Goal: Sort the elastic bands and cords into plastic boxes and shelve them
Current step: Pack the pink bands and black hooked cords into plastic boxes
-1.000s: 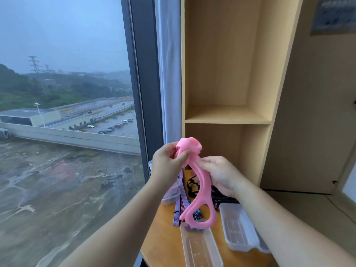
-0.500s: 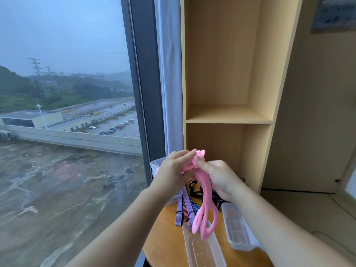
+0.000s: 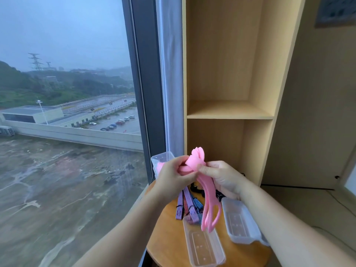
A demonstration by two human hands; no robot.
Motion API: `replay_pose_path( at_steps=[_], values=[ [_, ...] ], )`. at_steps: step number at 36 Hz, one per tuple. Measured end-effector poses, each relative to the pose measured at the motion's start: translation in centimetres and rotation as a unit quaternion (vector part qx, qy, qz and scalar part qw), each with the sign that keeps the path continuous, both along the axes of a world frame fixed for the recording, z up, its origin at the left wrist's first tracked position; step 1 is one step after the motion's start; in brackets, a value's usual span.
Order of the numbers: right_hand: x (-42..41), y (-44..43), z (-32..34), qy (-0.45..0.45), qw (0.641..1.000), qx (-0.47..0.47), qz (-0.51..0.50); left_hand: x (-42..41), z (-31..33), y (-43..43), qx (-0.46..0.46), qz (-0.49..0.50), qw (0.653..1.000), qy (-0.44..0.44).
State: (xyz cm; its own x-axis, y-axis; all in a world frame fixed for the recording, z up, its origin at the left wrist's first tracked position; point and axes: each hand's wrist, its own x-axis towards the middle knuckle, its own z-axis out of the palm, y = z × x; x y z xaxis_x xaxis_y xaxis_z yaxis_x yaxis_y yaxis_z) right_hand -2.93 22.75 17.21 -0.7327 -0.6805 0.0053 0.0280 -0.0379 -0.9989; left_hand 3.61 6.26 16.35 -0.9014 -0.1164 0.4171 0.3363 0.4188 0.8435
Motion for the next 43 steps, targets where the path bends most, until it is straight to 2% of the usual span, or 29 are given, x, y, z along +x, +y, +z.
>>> replay_pose_path(
  at_steps=[4, 9, 14, 18, 19, 22, 26, 30, 34, 37, 43],
  values=[
    [0.0, 0.1, -0.1, -0.023, 1.0, 0.0, 0.005, 0.0, -0.2, 0.3, -0.01, 0.035, 0.998, 0.044],
    [0.9, -0.5, -0.7, 0.004, 0.998, 0.018, -0.063, 0.1, -0.4, 0.4, -0.155, 0.086, 0.981, 0.079],
    [1.5, -1.0, -2.2, 0.054, 0.99, -0.011, -0.128, 0.3, -1.4, 0.2, -0.095, 0.073, 0.992, 0.034],
    [1.5, -0.7, -3.3, 0.08, 0.988, 0.007, -0.128, 1.2, -2.3, 0.4, 0.047, 0.014, 0.998, -0.035],
    [1.6, -0.7, -3.6, 0.079, 0.99, 0.01, -0.115, 1.4, -2.5, 0.7, 0.058, 0.008, 0.998, -0.039],
    [2.1, -0.7, -4.2, 0.085, 0.992, 0.026, -0.092, 2.4, -3.2, 1.4, 0.042, 0.016, 0.999, -0.018],
    [2.5, -0.3, -5.2, 0.086, 0.991, 0.039, -0.091, 3.6, -3.9, 2.7, -0.007, 0.085, 0.996, 0.036],
    [2.8, 0.3, -5.3, 0.083, 0.989, 0.079, -0.096, 3.7, -4.6, 3.4, 0.008, 0.088, 0.995, 0.053],
    [2.6, 1.0, -4.7, 0.062, 0.987, 0.122, -0.083, 3.9, -4.8, 3.3, -0.059, 0.109, 0.988, 0.096],
    [2.3, 1.4, -4.7, 0.079, 0.982, 0.154, -0.081, 3.6, -5.0, 2.5, -0.107, 0.111, 0.981, 0.122],
    [3.1, 0.5, -4.7, 0.135, 0.976, 0.139, -0.102, 2.6, -6.0, 1.4, -0.22, 0.132, 0.948, 0.186]
  ],
)
